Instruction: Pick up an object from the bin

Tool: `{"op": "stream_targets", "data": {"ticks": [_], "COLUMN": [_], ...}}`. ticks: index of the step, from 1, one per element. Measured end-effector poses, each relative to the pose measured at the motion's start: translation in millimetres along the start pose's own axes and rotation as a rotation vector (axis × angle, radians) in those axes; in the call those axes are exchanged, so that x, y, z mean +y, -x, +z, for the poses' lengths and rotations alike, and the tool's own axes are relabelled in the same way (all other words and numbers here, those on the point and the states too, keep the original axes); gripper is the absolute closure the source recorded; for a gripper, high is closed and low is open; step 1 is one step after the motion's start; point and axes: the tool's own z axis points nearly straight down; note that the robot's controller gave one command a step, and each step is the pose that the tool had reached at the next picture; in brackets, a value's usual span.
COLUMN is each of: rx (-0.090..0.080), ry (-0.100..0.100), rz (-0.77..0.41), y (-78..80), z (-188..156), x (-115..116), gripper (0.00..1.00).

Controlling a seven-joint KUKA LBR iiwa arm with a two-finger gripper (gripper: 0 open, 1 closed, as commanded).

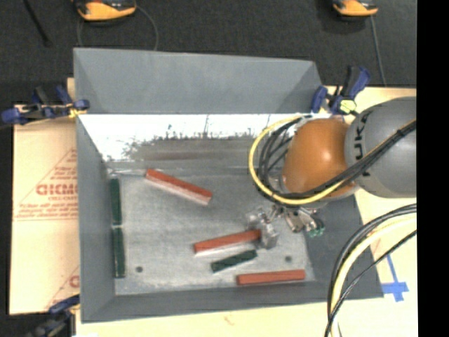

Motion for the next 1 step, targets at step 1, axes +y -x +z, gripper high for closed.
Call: {"op": "stream_targets", "data": {"ticks": [1], "rx": [-0.005], "ry": [0.000], "rz": [-0.495], "y": [75.8], "z": [-26.8], "x": [-37.9], "gripper": [1.00]}}
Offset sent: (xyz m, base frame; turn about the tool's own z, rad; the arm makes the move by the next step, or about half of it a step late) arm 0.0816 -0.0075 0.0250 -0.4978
